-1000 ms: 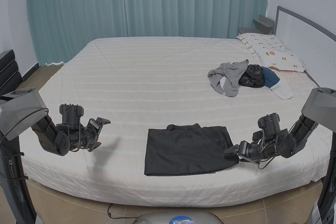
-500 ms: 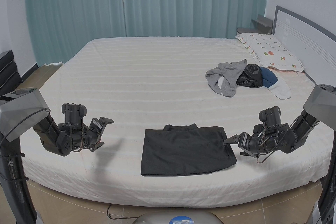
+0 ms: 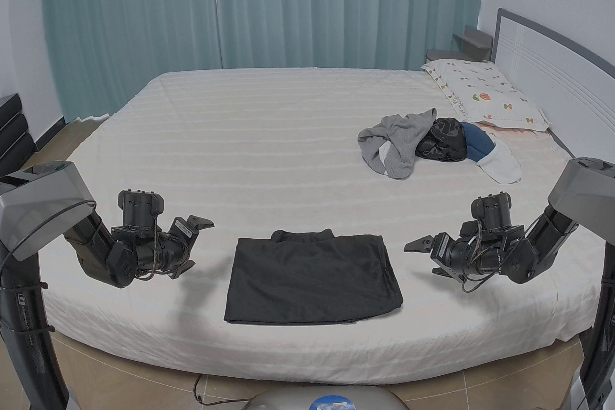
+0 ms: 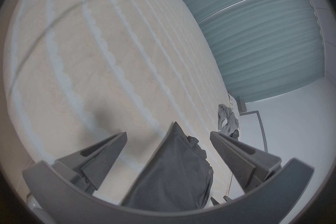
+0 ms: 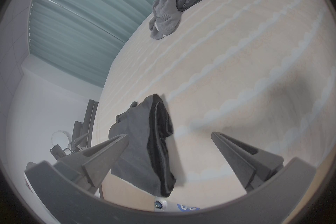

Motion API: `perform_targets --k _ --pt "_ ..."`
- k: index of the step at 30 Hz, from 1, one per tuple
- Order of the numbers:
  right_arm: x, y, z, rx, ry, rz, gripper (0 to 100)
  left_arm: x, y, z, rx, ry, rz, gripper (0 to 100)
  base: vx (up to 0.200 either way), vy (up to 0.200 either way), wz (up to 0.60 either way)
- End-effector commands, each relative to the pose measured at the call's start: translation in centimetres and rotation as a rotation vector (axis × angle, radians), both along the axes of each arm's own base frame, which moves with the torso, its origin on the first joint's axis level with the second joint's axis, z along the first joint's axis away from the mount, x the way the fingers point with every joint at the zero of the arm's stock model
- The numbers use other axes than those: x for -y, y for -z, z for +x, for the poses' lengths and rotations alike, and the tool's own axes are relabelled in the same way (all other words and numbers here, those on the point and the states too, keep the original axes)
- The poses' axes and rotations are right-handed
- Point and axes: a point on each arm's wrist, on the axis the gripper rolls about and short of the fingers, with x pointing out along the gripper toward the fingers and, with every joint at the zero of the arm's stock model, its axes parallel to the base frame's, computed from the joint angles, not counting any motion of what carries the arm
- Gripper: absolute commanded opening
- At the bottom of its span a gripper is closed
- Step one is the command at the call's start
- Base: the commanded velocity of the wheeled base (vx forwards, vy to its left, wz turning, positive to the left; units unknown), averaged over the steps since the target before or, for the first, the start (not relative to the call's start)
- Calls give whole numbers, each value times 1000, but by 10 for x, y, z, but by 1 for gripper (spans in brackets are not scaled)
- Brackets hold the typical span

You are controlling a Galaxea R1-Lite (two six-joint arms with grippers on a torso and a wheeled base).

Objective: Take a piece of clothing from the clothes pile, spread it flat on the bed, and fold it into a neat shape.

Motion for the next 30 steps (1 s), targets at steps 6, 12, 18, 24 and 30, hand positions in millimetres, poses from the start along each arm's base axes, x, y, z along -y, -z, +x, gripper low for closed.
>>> perform_targets --k 6,12,18,24,30 --pt "-21 8 5 -26 -14 40 100 1 -2 -1 4 3 0 100 167 0 0" --pt "-34 11 18 -2 -36 48 100 29 8 -2 -3 83 39 100 33 0 0" --pt "-48 12 23 11 -64 58 100 50 19 1 4 153 94 100 0 0 0" --pt "-61 13 20 3 -69 66 100 67 41 6 19 172 283 100 0 0 0" --pt "-67 14 28 28 -50 47 100 78 47 17 48 162 319 100 0 0 0"
